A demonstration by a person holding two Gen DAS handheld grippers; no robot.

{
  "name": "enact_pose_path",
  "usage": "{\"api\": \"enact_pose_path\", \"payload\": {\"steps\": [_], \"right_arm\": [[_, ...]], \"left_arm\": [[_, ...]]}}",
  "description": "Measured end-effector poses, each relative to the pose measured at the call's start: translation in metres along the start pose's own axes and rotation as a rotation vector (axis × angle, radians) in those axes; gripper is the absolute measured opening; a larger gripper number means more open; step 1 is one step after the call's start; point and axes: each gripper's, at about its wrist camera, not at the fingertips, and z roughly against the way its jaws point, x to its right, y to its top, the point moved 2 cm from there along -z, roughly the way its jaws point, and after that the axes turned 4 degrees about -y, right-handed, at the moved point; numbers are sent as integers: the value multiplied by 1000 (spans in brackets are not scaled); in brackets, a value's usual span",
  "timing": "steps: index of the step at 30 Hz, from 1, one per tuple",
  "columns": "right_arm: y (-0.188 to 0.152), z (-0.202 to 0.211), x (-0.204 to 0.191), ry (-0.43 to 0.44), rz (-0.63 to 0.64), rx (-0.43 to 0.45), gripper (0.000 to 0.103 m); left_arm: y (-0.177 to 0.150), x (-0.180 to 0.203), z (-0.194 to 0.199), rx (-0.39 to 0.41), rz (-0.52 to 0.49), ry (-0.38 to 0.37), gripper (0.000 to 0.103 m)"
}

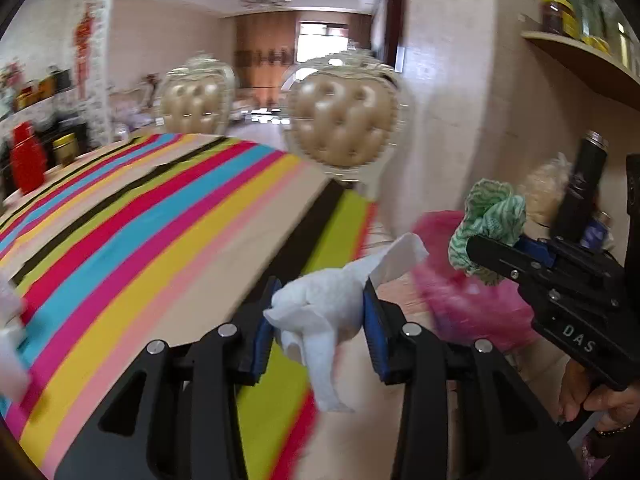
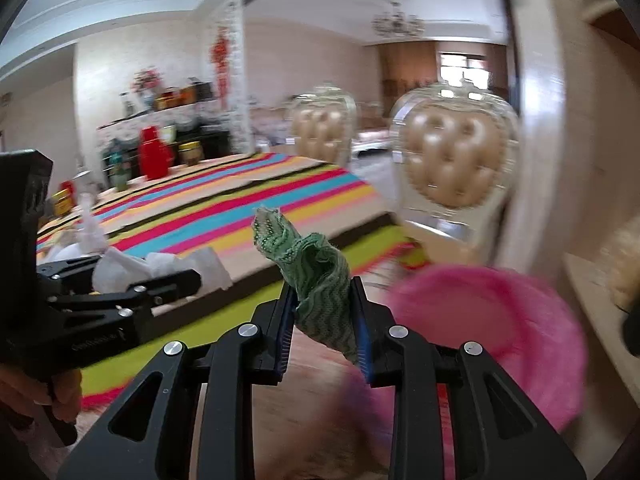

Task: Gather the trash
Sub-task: 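Carry tissue and green cloth to the pink bin and release both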

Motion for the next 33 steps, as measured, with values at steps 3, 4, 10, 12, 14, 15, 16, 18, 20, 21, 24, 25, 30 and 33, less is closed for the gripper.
{"api": "enact_pose_path", "payload": {"steps": [3,4,10,12,14,15,16,18,20,21,24,25,30,33], "right_arm": [[-7,7,34,-69,-45,-4,27],[-10,10,48,-93,-67,-5,27],[-24,11,105,-165,-165,-23,28],[-26,9,116,-166,-185,-28,29],[-28,6,125,-174,-194,-30,31],[-28,4,128,-177,-195,-31,31],[-28,2,132,-174,-196,-28,31],[-27,-2,137,-169,-197,-28,36],[-26,-4,144,-183,-210,-27,50],[-26,-1,148,-180,-219,-15,52],[-25,4,153,-190,-220,-3,52],[-24,5,154,-193,-221,0,52],[-25,17,152,-195,-227,16,52],[-22,20,143,-180,-220,21,54]], "left_arm": [[10,27,-20,-8,-25,-76,39],[12,36,-25,-9,-32,-94,39],[25,82,-66,-27,-58,-198,39],[27,91,-76,-35,-56,-217,39],[31,97,-86,-37,-55,-231,40],[33,101,-91,-38,-58,-234,41],[36,105,-96,-40,-60,-239,43],[40,114,-106,-42,-67,-249,63],[43,115,-109,-20,-60,-228,72],[45,115,-109,-12,-58,-226,73],[46,107,-103,-1,-67,-181,79],[46,103,-98,10,-67,-165,81],[43,76,-70,53,-68,-56,98],[39,59,-53,54,-60,-9,98]]}}
